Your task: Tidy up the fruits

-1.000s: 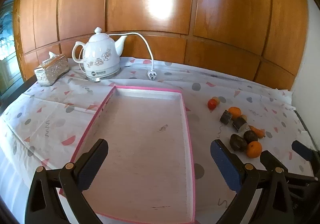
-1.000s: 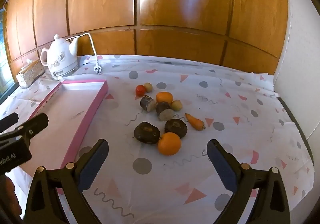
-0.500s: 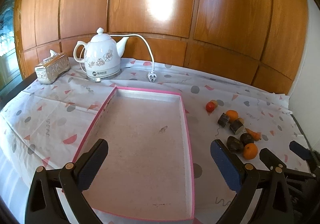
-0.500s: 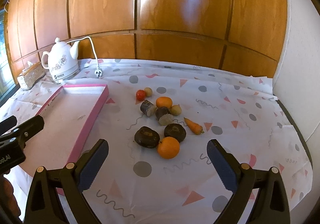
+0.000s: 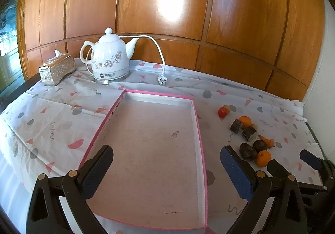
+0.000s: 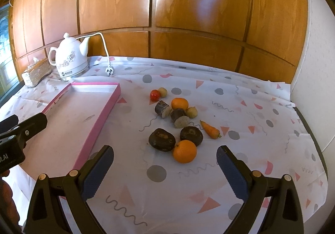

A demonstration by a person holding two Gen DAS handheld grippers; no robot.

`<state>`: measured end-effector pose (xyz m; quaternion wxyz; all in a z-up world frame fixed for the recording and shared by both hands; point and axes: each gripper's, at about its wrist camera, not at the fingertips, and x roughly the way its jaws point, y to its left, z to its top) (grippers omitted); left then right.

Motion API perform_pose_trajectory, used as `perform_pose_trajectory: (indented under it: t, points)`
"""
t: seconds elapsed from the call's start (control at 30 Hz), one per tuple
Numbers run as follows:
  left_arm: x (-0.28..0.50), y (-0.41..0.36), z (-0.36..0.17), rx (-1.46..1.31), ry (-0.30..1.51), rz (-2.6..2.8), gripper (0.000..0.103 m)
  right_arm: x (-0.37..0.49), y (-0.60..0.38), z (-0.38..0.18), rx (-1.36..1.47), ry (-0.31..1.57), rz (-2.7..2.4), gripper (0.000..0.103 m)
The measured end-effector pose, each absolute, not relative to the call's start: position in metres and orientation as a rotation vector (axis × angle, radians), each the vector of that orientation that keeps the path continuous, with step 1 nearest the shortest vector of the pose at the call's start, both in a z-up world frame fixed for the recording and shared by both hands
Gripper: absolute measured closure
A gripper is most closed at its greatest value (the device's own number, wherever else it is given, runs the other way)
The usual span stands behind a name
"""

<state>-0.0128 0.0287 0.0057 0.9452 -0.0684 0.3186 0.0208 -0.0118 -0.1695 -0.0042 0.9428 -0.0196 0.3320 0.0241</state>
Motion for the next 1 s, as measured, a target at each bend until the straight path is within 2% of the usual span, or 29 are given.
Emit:
perform_pose_trajectory:
  t: [0.2, 0.3, 0.63, 0.8, 0.87, 1.0]
  points:
    - [-0.012, 0.027, 0.006, -0.130, 0.654, 0.035, 0.000, -0.007, -0.172, -0.009, -0.031, 0.699, 0.053, 0.003]
    - [-0.010, 0.024, 0.006, -0.120, 0.660, 0.024, 0.000, -0.005, -0.178, -0.014, -0.003, 0.724, 0.053, 0.009]
    - [0.003, -0.001, 0.005, -0.037, 0.676, -0.004, 0.000, 0.004, -0.200, -0.017, 0.046, 0.733, 0.039, 0.012]
    - [0.009, -0.010, 0.004, -0.013, 0.683, -0.028, 0.000, 0.011, -0.210, -0.021, 0.074, 0.756, 0.053, 0.028]
    - [0.012, -0.014, 0.002, -0.008, 0.690, -0.036, 0.000, 0.014, -0.214, -0.023, 0.086, 0.765, 0.054, 0.044]
    - [0.019, -0.025, 0.001, 0.010, 0.701, -0.063, 0.000, 0.019, -0.223, -0.027, 0.111, 0.787, 0.071, 0.057]
